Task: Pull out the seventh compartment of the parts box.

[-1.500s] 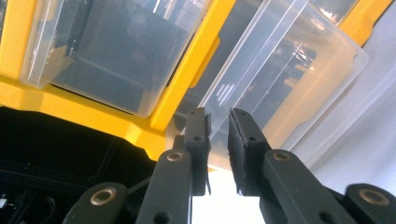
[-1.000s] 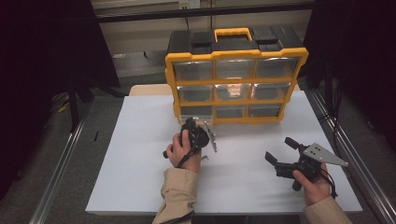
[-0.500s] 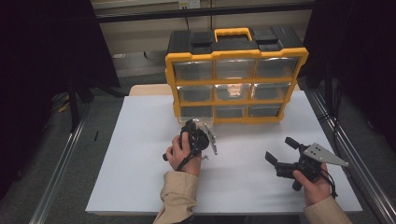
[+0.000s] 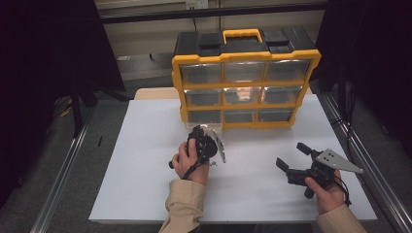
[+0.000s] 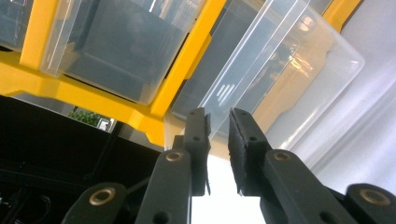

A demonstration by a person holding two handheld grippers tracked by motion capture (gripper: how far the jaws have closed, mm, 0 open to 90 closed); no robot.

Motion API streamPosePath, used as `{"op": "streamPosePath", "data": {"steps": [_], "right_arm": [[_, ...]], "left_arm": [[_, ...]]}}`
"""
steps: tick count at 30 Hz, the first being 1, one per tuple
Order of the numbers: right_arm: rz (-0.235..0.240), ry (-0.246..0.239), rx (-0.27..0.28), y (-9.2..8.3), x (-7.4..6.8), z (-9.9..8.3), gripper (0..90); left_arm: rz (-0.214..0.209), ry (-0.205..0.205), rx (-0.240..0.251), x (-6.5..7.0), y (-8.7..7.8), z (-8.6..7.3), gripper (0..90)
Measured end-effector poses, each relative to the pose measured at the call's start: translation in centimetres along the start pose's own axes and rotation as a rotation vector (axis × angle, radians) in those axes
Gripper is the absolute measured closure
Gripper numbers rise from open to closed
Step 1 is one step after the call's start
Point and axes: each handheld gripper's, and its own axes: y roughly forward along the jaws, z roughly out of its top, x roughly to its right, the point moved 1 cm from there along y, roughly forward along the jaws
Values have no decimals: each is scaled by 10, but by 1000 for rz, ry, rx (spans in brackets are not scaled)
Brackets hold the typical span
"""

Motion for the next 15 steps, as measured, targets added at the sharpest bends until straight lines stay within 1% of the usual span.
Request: {"op": "streamPosePath", "data": {"steps": [1,3,6,7,10,11,12,14,15], "right_arm": [[-1,-1,1,0,0,0,18],[-1,-2,3,0,0,0,18],[-2,-2,2,0,1,0,18],[-3,0,3,0,1,0,18],[-2,-1,2,0,0,0,18],[-2,0,2,0,0,0,18],[-1,-1,2,0,0,0,18],[-2,2,2,0,0,0,18],[-4,4,1,0,0,0,18]], "left_arm": [[-2,-5,-2,0,0,0,780],[1,-1,-4,0,-1,0,780],[3,-5,-3,1,-1,0,780],[-2,-34,13,3,0,0,781],[1,-35,1,4,0,0,781],[3,-26,-1,4,-1,0,780],[10,-4,-8,4,-1,1,780],[4,-16,-14,4,-2,0,780],[3,-43,11,6,-1,0,780]]}}
